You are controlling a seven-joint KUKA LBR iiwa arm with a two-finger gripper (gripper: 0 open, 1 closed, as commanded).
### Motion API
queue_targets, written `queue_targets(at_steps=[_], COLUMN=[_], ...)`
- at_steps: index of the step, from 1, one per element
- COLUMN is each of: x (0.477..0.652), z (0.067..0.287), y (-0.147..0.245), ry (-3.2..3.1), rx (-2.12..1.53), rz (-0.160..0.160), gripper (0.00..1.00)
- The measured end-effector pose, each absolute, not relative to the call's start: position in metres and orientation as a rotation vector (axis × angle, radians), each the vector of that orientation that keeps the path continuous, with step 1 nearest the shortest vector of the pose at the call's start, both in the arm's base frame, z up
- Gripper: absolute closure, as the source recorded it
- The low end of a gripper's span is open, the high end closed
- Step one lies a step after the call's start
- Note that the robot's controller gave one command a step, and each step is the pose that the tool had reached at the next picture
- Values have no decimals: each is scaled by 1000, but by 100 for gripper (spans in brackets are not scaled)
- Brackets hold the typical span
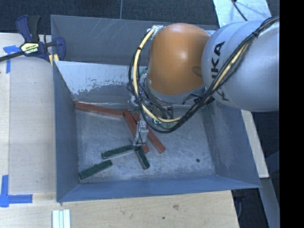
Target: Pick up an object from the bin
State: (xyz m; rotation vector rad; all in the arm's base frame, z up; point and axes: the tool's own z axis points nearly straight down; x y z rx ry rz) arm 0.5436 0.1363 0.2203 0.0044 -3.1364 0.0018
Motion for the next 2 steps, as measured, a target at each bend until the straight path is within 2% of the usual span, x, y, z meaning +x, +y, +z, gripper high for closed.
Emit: queue_targets(at_steps=[1,2], x=[523,507], z=[67,101], y=[188,214], ry=[-3057,-3039], rx=[707,823], rz=[0,-3], gripper=[0,0])
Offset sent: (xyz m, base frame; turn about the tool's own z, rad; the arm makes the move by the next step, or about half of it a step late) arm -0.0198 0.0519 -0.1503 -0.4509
